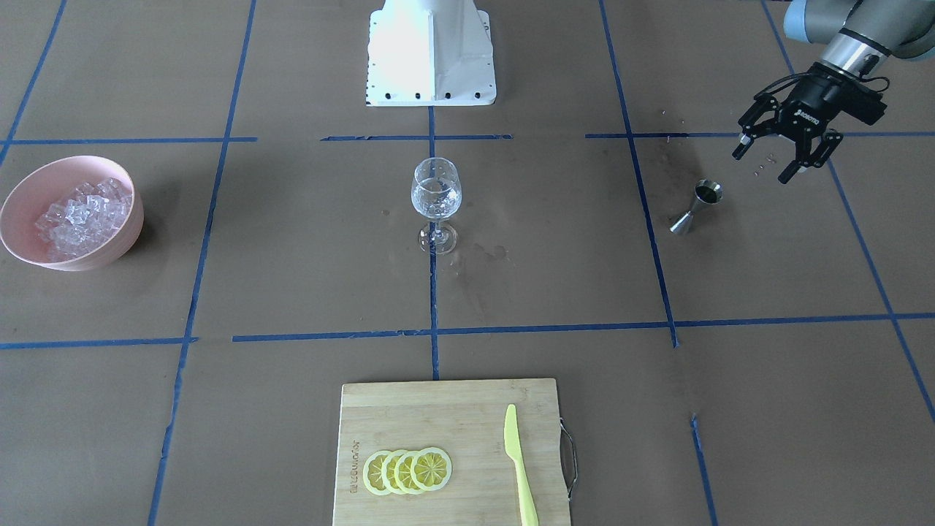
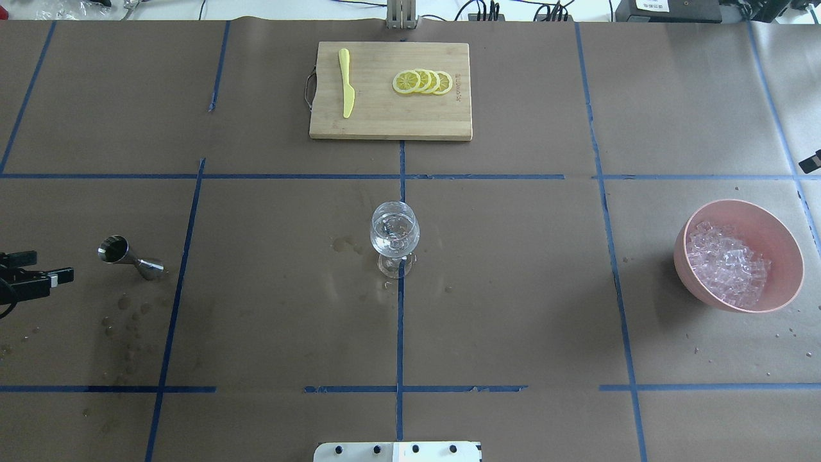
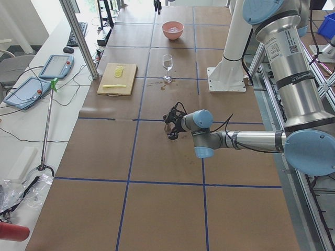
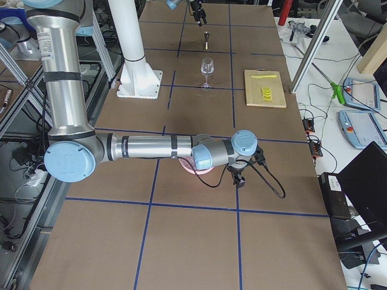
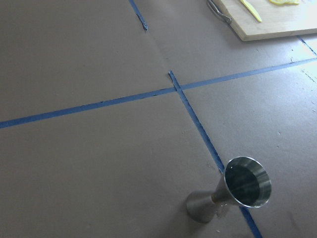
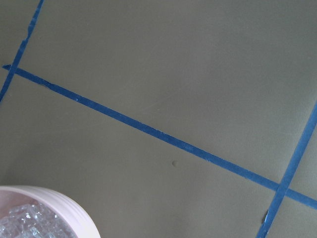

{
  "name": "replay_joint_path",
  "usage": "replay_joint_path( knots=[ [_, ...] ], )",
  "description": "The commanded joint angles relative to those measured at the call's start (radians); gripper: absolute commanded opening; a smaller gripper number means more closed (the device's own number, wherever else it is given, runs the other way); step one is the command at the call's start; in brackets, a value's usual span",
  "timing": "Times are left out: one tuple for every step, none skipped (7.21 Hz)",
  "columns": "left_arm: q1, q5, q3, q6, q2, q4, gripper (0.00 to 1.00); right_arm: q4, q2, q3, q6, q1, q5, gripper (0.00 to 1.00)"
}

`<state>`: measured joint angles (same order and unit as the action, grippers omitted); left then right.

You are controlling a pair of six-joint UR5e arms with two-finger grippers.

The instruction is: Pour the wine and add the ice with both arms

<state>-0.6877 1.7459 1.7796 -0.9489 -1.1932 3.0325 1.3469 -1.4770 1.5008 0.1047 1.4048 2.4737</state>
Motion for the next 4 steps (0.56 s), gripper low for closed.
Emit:
replay_joint_path(
  knots=[
    [0.156,-0.241,0.006,-0.070,0.000,0.035,0.99,0.000,0.001,-0.001,0.001,-0.004,-0.001,1.00],
    [0.224,-0.376,0.008,-0.111,-0.003,0.037,0.98,0.000,0.001,0.001,0.001,-0.004,-0.001,1.00],
    [0.312,-0.536,0.008,-0.132,-0.005,0.035,0.97,0.000,0.001,0.001,0.001,-0.006,-0.001,1.00],
    [0.411,-0.722,0.000,-0.136,-0.005,0.029,0.97,0.000,0.003,0.001,0.001,-0.006,-0.001,1.00]
  ],
)
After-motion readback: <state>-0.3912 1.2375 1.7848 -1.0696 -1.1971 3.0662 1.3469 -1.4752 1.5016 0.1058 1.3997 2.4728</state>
